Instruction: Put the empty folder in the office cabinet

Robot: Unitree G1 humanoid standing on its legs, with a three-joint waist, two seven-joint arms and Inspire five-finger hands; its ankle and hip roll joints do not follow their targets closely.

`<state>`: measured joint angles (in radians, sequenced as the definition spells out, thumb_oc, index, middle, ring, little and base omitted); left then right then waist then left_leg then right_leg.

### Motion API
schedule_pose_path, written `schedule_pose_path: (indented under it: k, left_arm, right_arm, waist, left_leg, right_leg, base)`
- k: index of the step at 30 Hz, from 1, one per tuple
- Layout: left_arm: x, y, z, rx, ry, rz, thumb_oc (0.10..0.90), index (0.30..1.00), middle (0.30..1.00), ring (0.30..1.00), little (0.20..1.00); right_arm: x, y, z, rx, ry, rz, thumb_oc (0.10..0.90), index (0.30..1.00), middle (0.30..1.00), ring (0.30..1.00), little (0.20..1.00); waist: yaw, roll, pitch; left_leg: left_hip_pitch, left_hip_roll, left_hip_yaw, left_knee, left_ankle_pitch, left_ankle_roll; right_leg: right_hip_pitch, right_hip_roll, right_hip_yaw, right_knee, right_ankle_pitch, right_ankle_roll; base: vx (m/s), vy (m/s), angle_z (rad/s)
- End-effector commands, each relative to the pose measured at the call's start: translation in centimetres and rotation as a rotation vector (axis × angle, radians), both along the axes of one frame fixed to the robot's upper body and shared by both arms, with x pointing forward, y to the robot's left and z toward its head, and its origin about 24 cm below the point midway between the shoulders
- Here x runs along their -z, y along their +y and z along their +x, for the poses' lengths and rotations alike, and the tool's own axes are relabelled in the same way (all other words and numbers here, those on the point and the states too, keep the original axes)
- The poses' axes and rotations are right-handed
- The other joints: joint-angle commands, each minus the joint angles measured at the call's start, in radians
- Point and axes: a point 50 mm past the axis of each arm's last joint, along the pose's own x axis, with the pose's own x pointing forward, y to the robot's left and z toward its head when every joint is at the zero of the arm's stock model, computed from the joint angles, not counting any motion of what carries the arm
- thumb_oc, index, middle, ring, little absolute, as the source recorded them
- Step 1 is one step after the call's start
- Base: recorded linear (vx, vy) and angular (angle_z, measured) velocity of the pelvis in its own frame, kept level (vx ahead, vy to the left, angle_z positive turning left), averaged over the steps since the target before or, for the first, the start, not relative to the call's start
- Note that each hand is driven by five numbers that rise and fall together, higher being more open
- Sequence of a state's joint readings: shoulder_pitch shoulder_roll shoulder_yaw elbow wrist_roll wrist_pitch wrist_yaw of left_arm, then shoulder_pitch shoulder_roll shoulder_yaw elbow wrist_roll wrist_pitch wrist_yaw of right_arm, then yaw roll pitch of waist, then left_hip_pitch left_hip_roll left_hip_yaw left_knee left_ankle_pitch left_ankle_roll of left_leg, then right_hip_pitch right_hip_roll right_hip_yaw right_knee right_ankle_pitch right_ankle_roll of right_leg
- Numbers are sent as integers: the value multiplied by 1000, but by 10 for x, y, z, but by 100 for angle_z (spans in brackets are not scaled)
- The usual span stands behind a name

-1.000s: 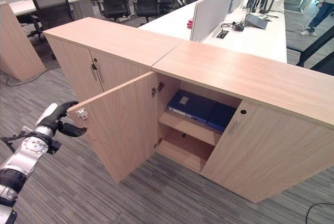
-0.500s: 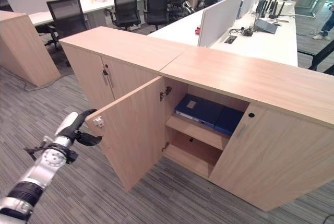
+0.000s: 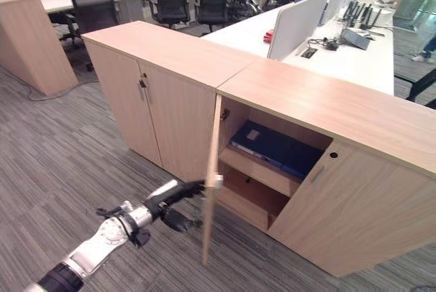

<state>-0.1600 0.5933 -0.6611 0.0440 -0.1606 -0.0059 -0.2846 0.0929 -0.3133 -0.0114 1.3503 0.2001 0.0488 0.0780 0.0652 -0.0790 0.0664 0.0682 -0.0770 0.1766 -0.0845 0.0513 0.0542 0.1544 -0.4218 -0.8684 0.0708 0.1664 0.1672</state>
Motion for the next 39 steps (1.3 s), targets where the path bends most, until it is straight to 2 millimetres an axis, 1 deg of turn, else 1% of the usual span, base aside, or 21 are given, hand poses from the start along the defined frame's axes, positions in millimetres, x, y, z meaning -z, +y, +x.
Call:
schedule_pose_path:
  k: [1,6,9,10,14,19,23,24,25,26,27,28,29,30,31,33,35,36,37,38,39]
  left_arm:
    - [-57,-60,5,247,-141,-283,800,900,900,900,900]
    - [-53,-62,7,239,-116,-281,800,900,900,900,900]
    - [-54,-58,8,219,-117,-293,800,900,900,900,900]
    - [-52,-56,8,205,-110,-292,800,900,900,900,900]
    - [-47,-53,7,188,-88,-284,800,900,900,900,900]
    - [-38,-46,7,147,-61,-268,800,900,900,900,900]
    - [-36,-40,8,125,-67,-252,800,900,900,900,900]
    - [-34,-38,10,112,-65,-239,800,900,900,900,900]
    - [-33,-32,14,86,-75,-216,800,900,900,900,900]
    - [-33,-32,15,84,-77,-216,800,900,900,900,900]
    - [-33,-27,21,60,-104,-190,800,900,900,900,900]
    - [-33,-26,22,58,-105,-190,800,900,900,900,900]
    - [-33,-24,24,46,-116,-178,800,900,900,900,900]
    - [-35,-19,31,31,-156,-137,800,900,900,900,900]
    - [-37,-17,35,24,-178,-115,800,900,900,900,900]
    - [-38,-14,45,0,-213,-74,800,900,900,900,900]
    - [-44,-13,57,-18,-261,-44,800,900,900,900,900]
    - [-48,-11,64,-40,-289,-19,800,900,900,900,900]
    - [-48,-11,65,-39,-290,-20,800,900,900,900,900]
    - [-54,-7,77,-80,-328,12,800,900,900,900,900]
    - [-54,-7,77,-80,-328,12,800,900,900,900,900]
  right_arm:
    - [-6,-16,5,-28,0,-42,800,900,900,900,900]
    - [-5,-15,1,-15,8,-32,800,900,900,900,900]
    - [-4,-13,-4,-18,25,-27,800,900,900,900,900]
    - [-4,-13,-8,-18,40,-30,800,900,900,900,900]
    - [-4,-14,-12,-26,58,-29,800,900,900,900,900]
    - [-4,-12,-7,-47,51,-27,800,900,900,900,900]
    - [-4,-11,-5,-70,45,-23,800,900,900,900,900]
    - [-4,-11,-3,-73,39,-25,800,900,900,900,900]
    - [-4,-10,2,-75,20,-16,800,900,900,900,900]
    - [-4,-10,3,-77,19,-16,800,900,900,900,900]
    - [-3,-8,8,-91,1,0,800,900,900,900,900]
    - [-3,-8,9,-93,0,0,800,900,900,900,900]
    - [-3,-7,11,-101,-5,5,800,900,900,900,900]
    - [-3,-6,12,-93,-7,13,800,900,900,900,900]
    - [-3,-5,11,-85,-2,17,800,900,900,900,900]
    - [-2,-4,6,-73,11,20,800,900,900,900,900]
    - [-2,-5,2,-53,20,19,800,900,900,900,900]
    - [-2,-6,1,-45,20,15,800,900,900,900,900]
    - [-2,-6,1,-44,19,15,800,900,900,900,900]
    - [-3,-8,1,-33,13,10,800,900,900,900,900]
    - [-3,-8,1,-33,13,10,800,900,900,900,900]
  waist:
    - [-20,82,-19]
    - [-31,81,-20]
    - [-36,81,-20]
    - [-37,80,-21]
    - [-38,78,-22]
    - [-39,79,-22]
    - [-44,79,-19]
    - [-48,80,-15]
    - [-70,81,-2]
    - [-68,82,-1]
    - [-95,82,7]
    - [-91,82,7]
    - [-96,80,6]
    - [-108,71,3]
    - [-111,64,-2]
    - [-117,56,-11]
    - [-126,51,-20]
    - [-134,51,-26]
    - [-133,52,-25]
    - [-149,56,-35]
    - [-149,56,-34]
  left_leg:
    - [38,-3,-1,-3,-179,-9]
    - [43,-2,6,-3,-180,-8]
    - [43,-2,9,-3,-178,-9]
    - [41,-3,9,-3,-177,-9]
    - [39,-4,8,-3,-176,-11]
    - [32,-6,6,-3,-175,-12]
    - [30,-4,6,-3,-175,-12]
    - [31,-1,6,-3,-174,-13]
    - [31,13,2,-3,-171,-18]
    - [31,14,6,-3,-171,-19]
    - [30,32,12,-3,-169,-25]
    - [30,35,18,-3,-170,-27]
    - [30,42,24,-3,-170,-31]
    - [35,47,26,-3,-171,-37]
    - [37,49,28,-3,-172,-41]
    - [40,58,31,-3,-171,-48]
    - [47,70,34,-3,-172,-58]
    - [52,79,39,-3,-173,-64]
    - [53,80,39,-3,-173,-65]
    - [70,100,53,-3,-176,-78]
    - [70,101,53,-3,-176,-78]
  right_leg:
    - [-47,-13,-8,-19,38,94]
    - [-49,-11,1,-23,42,94]
    - [-50,-7,5,-28,44,94]
    - [-51,-6,6,-30,45,94]
    - [-50,-7,3,-30,47,94]
    - [-50,-12,-1,-26,49,94]
    - [-58,-14,11,-11,38,91]
    - [-64,-13,24,2,29,89]
    - [-92,-4,100,31,8,82]
    - [-97,-4,106,36,5,81]
    - [-137,34,233,24,-48,70]
    - [-143,36,240,26,-51,68]
    - [-154,59,295,14,-76,60]
    - [-162,94,370,-1,-98,56]
    - [-153,104,384,-16,-97,58]
    - [-136,124,387,-39,-99,55]
    - [-121,145,385,-62,-103,49]
    - [-115,159,385,-73,-108,45]
    - [-114,161,385,-75,-107,44]
    - [-102,188,399,-99,-113,34]
    - [-102,189,399,-100,-113,34]
  base:
    - [-27,-6,-20]
    - [-11,-6,-10]
    - [-12,-2,-7]
    - [-2,2,-4]
    - [0,0,0]
    - [0,0,0]
    - [0,0,0]
    - [0,0,0]
    - [0,0,0]
    - [-2,-51,6]
    - [-2,-52,4]
    - [11,-80,1]
    - [71,-122,-12]
    - [114,-175,-15]
    - [130,-185,-16]
    - [117,-172,-5]
    - [134,-190,-1]
    - [91,-129,-14]
    - [157,-198,-13]
    - [106,-129,-12]
    - [199,-259,-26]
